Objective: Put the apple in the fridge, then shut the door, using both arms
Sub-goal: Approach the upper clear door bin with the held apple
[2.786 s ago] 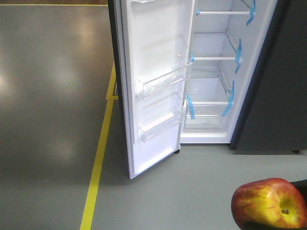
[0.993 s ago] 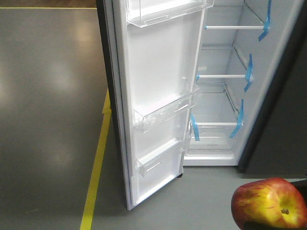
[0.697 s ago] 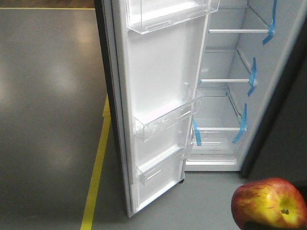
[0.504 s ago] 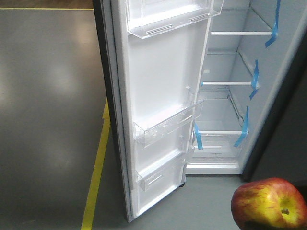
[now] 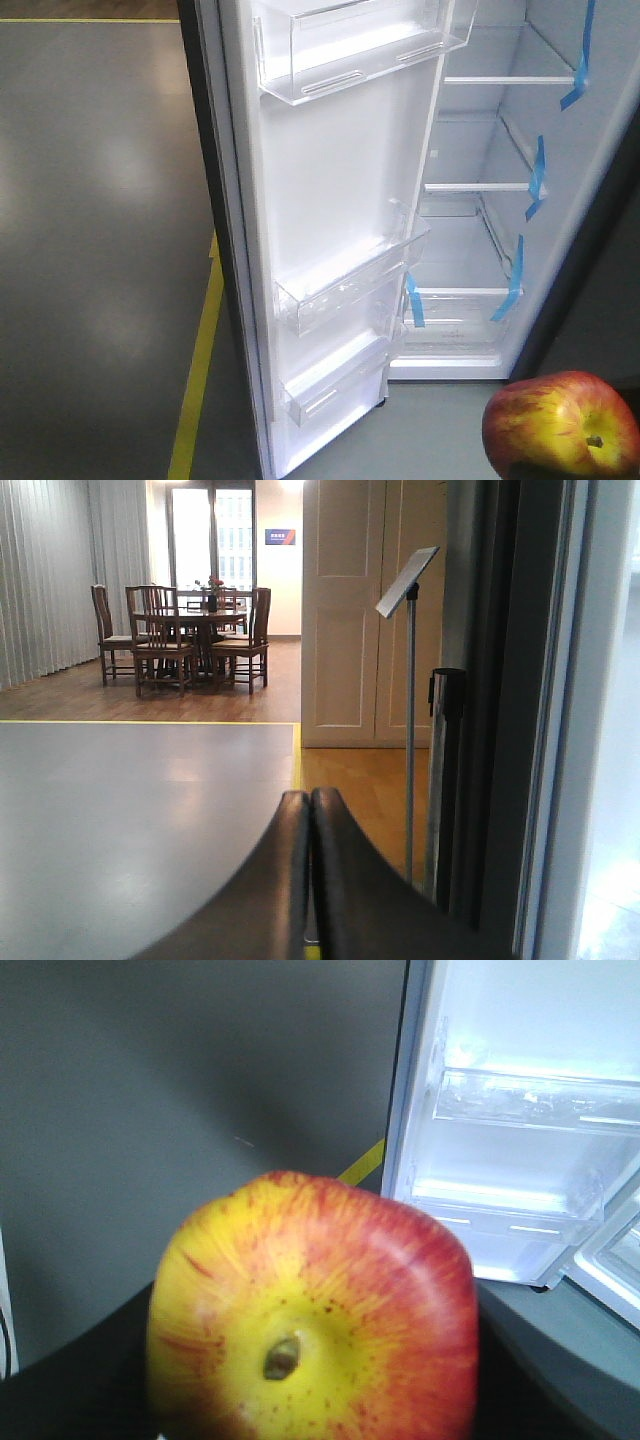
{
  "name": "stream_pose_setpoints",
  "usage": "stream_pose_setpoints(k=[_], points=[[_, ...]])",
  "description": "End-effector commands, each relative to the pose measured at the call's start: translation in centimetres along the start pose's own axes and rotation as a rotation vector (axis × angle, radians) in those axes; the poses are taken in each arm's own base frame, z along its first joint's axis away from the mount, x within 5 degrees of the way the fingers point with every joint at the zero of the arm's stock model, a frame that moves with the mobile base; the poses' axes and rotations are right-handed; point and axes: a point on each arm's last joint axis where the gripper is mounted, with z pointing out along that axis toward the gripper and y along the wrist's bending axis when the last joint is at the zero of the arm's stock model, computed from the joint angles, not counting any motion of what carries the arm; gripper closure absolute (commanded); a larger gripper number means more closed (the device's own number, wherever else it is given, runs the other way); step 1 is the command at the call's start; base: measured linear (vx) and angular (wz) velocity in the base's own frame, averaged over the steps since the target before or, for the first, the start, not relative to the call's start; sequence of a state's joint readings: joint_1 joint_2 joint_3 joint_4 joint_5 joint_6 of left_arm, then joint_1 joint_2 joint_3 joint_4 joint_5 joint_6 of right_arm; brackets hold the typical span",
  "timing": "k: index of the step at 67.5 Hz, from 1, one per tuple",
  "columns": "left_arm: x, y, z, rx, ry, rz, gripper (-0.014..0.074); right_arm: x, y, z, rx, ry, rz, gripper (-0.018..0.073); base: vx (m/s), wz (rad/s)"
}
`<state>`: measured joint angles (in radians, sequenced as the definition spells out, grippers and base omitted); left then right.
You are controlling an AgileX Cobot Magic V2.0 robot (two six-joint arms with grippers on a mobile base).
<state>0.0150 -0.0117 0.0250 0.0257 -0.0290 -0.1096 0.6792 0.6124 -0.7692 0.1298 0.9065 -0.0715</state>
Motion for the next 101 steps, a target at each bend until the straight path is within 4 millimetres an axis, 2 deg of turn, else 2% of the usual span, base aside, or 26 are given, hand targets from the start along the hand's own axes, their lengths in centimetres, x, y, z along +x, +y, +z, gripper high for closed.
stream_pose_setpoints(k=[1, 101], points=[[0.19, -0.02, -0.09, 0.011, -0.061, -0.016, 0.0602, -1.28, 0.05, -0.55, 0.001, -0.097, 0.000, 0.0216, 0.10, -0.01], [0.19, -0.02, -0.09, 0.011, -0.061, -0.016, 0.0602, -1.28, 0.05, -0.55, 0.001, -0.097, 0.000, 0.0216, 0.08, 0.00]])
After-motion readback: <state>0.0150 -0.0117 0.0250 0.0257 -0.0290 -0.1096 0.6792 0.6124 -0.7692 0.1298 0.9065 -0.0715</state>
